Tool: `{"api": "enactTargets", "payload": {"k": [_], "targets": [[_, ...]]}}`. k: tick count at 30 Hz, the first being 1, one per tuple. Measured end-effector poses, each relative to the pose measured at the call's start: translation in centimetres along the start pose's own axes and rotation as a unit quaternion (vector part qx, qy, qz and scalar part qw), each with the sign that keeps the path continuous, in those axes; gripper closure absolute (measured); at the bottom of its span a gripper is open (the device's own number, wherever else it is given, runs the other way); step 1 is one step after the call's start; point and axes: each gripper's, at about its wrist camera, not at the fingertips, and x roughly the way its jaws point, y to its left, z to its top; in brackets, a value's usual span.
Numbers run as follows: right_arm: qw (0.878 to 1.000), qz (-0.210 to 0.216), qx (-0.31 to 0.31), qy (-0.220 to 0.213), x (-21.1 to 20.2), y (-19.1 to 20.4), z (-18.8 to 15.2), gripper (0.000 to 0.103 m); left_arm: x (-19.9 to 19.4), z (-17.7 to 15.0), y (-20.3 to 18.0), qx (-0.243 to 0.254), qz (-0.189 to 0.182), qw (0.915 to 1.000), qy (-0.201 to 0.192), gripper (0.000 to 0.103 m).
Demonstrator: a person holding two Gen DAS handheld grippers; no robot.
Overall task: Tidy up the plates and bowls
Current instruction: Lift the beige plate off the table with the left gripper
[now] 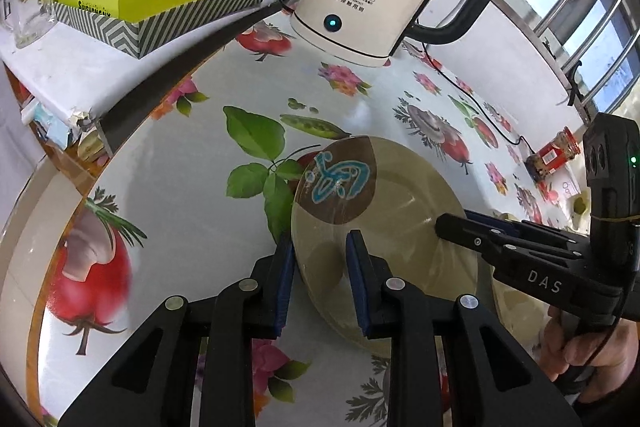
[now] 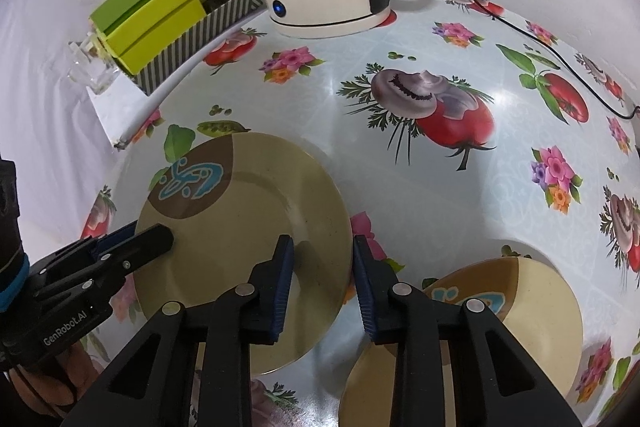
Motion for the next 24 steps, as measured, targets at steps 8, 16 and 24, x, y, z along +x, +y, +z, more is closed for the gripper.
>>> {"api": "enactTargets", "payload": {"k": [8,16,24], "targets": [[1.0,0.0,0.005,-0.017,-1.1,0.1,0.1,0.074,-1.6,0.3,-0.5,0.003,-0.013,0.9998,-0.014,0.076],[1.0,0.006,0.004,-0.027,-3.5,1.0,-0.6,0.074,-4.4,-0.2,-1.4,0.009,-0.012,0.9997,-0.02,0.076],[0.999,0.003,0.006,-0.035,-6.4,1.8,-3.2,0.074,-7.0,-2.4,-2.9,0.023,-0.01,0.9995,-0.021,0.076]]}}
